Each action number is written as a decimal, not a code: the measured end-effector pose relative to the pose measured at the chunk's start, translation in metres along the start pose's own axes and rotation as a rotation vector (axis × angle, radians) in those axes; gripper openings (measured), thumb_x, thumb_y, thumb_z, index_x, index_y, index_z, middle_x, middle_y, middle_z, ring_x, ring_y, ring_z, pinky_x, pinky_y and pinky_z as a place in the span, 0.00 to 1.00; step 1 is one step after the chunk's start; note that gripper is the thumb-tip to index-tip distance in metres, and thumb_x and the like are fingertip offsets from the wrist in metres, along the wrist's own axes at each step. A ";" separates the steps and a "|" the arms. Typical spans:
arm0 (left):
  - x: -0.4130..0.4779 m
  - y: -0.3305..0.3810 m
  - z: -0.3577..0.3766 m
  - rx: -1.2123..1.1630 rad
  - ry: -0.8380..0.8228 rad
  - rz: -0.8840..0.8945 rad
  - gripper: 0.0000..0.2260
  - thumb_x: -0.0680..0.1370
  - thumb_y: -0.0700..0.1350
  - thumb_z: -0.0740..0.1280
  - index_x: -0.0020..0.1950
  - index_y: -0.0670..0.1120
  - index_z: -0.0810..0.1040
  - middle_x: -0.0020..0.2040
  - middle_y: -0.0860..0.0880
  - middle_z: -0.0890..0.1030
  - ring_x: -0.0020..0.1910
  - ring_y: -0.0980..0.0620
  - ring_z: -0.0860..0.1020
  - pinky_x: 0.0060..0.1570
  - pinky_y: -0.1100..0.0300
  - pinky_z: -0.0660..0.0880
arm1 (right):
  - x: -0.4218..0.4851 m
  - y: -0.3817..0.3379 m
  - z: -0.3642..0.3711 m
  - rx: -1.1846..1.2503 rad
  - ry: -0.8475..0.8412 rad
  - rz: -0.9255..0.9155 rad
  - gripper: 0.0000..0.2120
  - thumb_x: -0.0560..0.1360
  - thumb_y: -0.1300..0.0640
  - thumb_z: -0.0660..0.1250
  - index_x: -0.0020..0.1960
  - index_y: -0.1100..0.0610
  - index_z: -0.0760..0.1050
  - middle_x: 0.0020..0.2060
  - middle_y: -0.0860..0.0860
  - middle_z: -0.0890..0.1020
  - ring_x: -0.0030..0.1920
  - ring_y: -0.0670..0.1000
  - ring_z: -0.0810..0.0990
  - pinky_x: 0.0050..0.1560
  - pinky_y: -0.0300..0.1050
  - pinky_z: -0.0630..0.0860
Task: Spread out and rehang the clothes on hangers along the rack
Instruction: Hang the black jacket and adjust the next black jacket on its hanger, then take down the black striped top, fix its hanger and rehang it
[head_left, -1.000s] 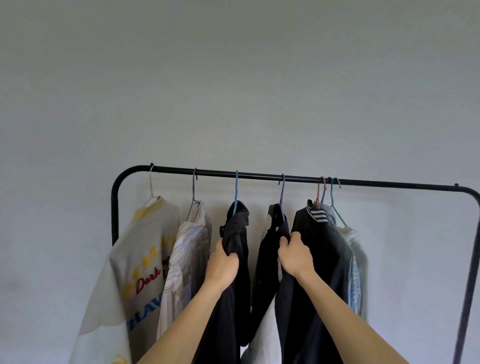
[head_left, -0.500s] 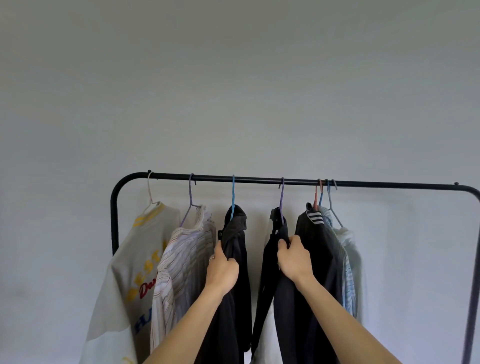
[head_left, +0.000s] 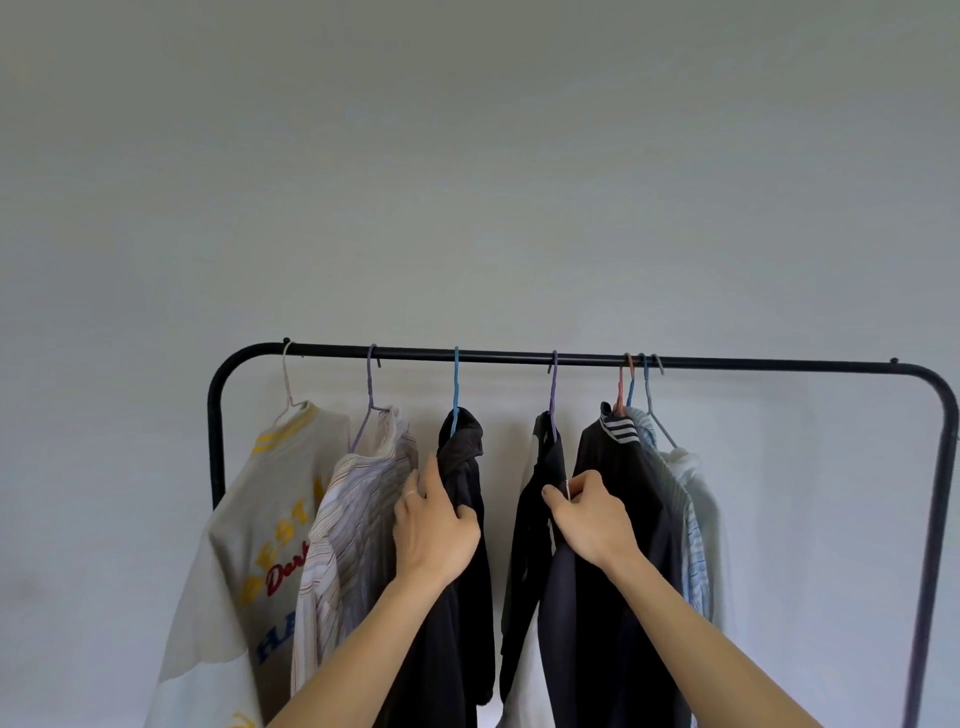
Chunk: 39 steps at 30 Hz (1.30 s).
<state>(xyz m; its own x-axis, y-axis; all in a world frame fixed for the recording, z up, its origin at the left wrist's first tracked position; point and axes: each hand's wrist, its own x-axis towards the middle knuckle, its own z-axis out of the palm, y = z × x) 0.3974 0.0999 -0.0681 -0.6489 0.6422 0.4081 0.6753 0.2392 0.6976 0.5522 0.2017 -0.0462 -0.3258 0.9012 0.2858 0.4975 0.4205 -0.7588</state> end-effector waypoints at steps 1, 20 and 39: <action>-0.001 0.003 -0.002 0.081 0.062 0.069 0.34 0.78 0.47 0.61 0.80 0.49 0.47 0.79 0.41 0.54 0.77 0.40 0.55 0.75 0.46 0.57 | -0.002 0.000 -0.002 -0.009 -0.001 -0.014 0.19 0.75 0.40 0.63 0.56 0.54 0.71 0.47 0.49 0.82 0.49 0.52 0.79 0.47 0.45 0.71; 0.011 0.095 0.057 -0.221 -0.339 -0.020 0.35 0.77 0.51 0.64 0.80 0.48 0.51 0.76 0.43 0.63 0.72 0.43 0.66 0.68 0.51 0.68 | 0.013 0.046 -0.053 -0.508 0.363 -0.214 0.17 0.72 0.62 0.65 0.60 0.66 0.74 0.57 0.64 0.78 0.56 0.65 0.75 0.55 0.55 0.73; 0.041 0.113 0.093 -0.388 -0.188 -0.126 0.29 0.76 0.33 0.53 0.77 0.48 0.60 0.64 0.40 0.73 0.61 0.40 0.75 0.60 0.48 0.75 | 0.084 0.060 -0.067 0.087 0.006 0.086 0.09 0.78 0.54 0.58 0.48 0.58 0.74 0.44 0.54 0.81 0.51 0.57 0.80 0.55 0.48 0.74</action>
<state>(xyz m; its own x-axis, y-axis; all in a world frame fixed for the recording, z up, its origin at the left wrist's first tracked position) 0.4802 0.2213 -0.0273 -0.6184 0.7554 0.2168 0.3905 0.0560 0.9189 0.6086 0.3098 -0.0284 -0.2802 0.9342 0.2208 0.4513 0.3312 -0.8286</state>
